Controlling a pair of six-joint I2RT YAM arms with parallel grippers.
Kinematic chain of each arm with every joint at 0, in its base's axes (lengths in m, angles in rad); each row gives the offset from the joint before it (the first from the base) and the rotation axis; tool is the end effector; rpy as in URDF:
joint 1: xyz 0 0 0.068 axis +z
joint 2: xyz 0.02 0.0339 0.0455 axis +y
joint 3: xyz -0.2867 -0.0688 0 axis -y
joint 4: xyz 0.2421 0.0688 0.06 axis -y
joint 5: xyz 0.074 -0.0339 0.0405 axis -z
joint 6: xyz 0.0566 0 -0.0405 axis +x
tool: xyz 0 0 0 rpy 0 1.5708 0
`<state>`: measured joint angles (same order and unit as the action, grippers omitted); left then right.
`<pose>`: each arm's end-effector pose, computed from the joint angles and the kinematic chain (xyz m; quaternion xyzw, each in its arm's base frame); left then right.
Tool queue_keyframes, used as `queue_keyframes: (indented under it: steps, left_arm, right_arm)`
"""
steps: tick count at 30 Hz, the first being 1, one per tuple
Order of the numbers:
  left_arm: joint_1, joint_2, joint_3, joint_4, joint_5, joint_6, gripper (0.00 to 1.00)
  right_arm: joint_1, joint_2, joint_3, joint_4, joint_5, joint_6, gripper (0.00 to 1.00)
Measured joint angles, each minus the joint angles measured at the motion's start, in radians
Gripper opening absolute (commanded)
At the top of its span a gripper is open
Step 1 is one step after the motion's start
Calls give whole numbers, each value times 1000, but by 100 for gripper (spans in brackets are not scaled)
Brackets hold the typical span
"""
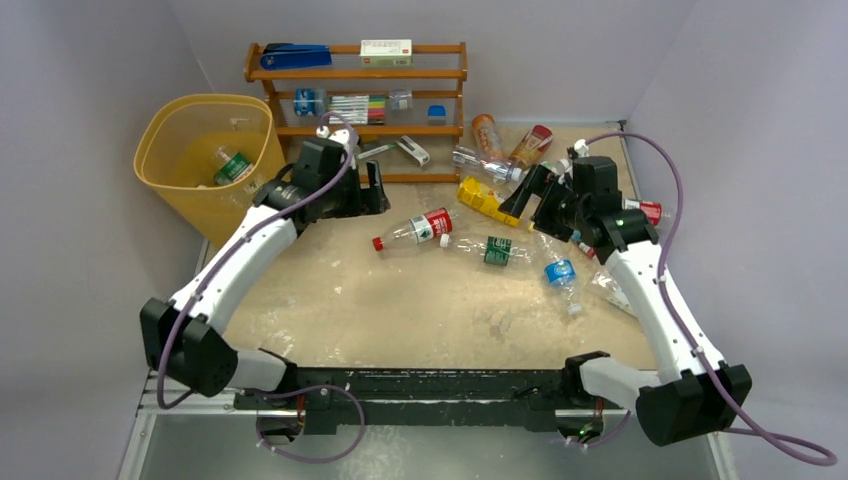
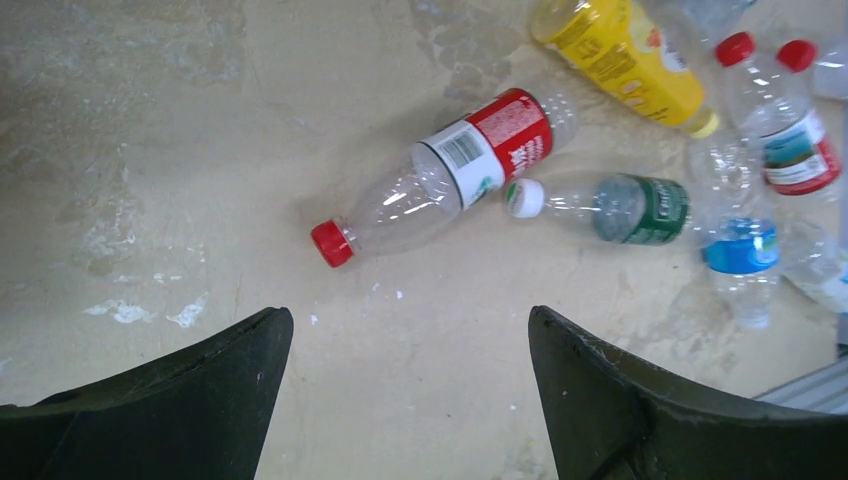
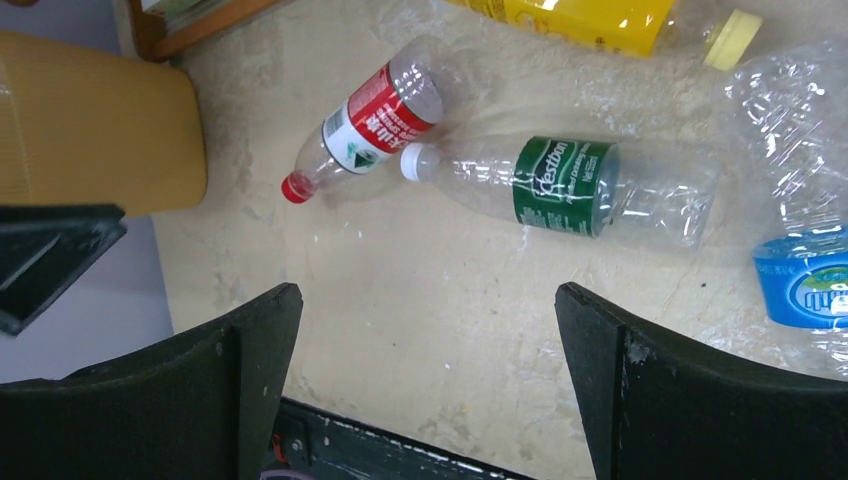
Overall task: Put the plastic bottles in the bin
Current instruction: Pick up the plastic bottle at the center of the board.
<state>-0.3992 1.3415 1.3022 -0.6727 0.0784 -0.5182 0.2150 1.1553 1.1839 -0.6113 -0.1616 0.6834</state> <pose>0.2727 -0.1199 0.3579 -0.0377 0.9079 -0.2161 0.3572 0.2452 0.0629 0.3712 0.1664 0.8625 0.2693 0.3949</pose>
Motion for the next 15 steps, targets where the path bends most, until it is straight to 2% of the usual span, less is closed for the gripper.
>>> queue_keyframes:
  steps: [8, 15]
  left_arm:
    - [-32, 166, -29, 113, -55, 122, 89]
    - [-73, 377, 29, 160, -42, 304, 89]
  right_arm:
    - [0, -109, -243, 126, -129, -4, 100]
    - [0, -109, -344, 195, -230, -49, 100]
